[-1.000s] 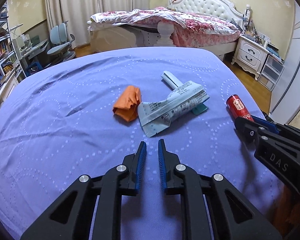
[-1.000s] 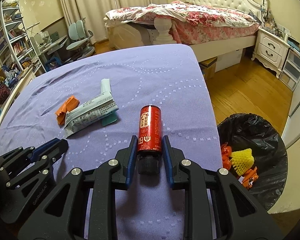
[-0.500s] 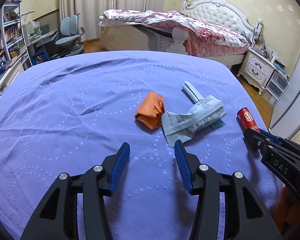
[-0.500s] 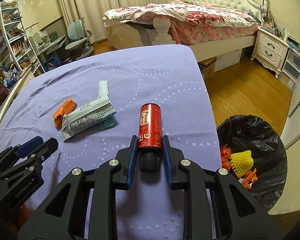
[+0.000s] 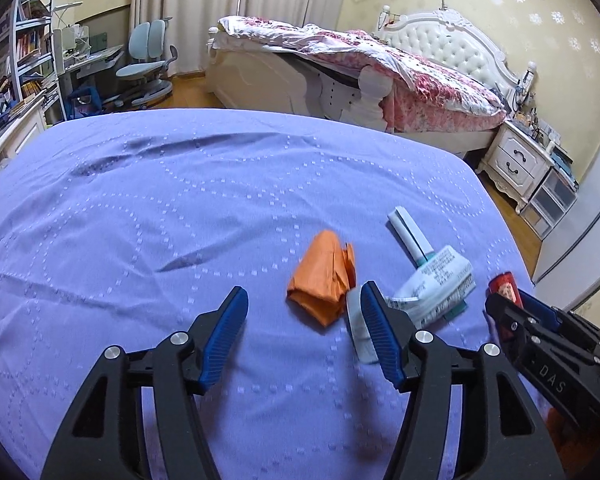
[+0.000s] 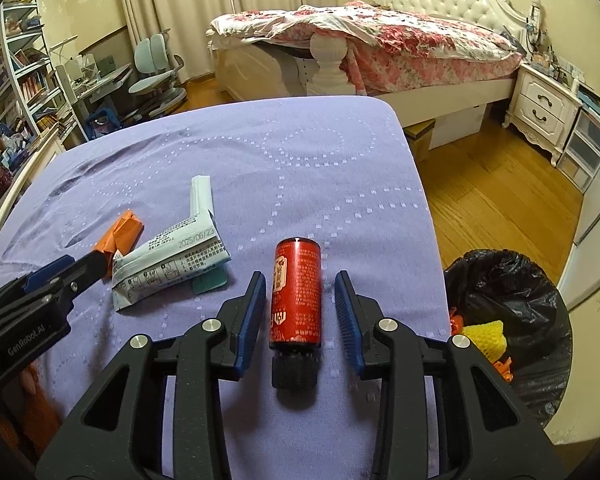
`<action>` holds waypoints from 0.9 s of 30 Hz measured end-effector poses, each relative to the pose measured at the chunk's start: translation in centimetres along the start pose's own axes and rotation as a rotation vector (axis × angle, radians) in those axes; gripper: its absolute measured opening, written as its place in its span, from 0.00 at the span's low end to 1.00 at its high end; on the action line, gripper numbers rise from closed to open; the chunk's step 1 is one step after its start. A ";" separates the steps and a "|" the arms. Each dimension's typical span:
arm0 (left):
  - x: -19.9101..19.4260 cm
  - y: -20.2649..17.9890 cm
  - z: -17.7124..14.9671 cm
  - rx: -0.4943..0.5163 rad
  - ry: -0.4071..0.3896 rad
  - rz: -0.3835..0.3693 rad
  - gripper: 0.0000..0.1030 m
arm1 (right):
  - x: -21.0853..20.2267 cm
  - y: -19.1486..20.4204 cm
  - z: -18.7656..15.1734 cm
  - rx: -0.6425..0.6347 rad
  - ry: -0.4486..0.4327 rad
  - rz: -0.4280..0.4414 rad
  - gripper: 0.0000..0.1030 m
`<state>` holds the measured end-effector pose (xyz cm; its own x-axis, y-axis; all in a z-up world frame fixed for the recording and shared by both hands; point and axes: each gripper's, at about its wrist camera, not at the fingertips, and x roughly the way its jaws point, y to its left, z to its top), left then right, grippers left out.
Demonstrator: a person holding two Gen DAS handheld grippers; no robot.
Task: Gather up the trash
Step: 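Grasp the orange cloth with the left tool while the right tool holds the red can, then carry the orange cloth in the left tool and red can in the right tool over the bin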
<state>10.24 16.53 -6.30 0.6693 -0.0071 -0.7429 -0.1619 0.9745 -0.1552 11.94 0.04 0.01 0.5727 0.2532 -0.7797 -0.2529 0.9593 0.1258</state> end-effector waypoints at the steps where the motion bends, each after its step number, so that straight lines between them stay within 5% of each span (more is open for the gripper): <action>1: 0.2 0.0 0.2 0.000 0.001 -0.003 0.58 | 0.1 0.1 0.2 0.000 0.001 -0.001 0.35; 9: 1.3 0.0 1.0 0.015 0.030 -0.012 0.58 | 0.8 0.4 1.1 -0.007 0.003 -0.009 0.37; 15: 1.2 -0.2 0.7 0.043 0.043 -0.029 0.37 | 0.7 0.4 1.1 -0.006 0.004 -0.009 0.38; 19: 1.0 0.0 0.6 0.041 0.038 -0.038 0.34 | 0.7 0.4 1.2 -0.010 0.003 -0.014 0.37; 23: 0.9 0.6 0.8 0.012 0.035 -0.047 0.33 | 0.9 0.2 1.5 -0.011 0.004 -0.010 0.23; 27: 0.3 1.1 0.7 0.003 0.022 -0.030 0.33 | 0.6 -0.3 1.3 0.003 0.002 0.005 0.23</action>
<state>10.76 17.76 -6.30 0.6574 -0.0411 -0.7524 -0.1400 0.9745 -0.1756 13.34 0.02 0.30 0.5700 0.2579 -0.7801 -0.2537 0.9583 0.1314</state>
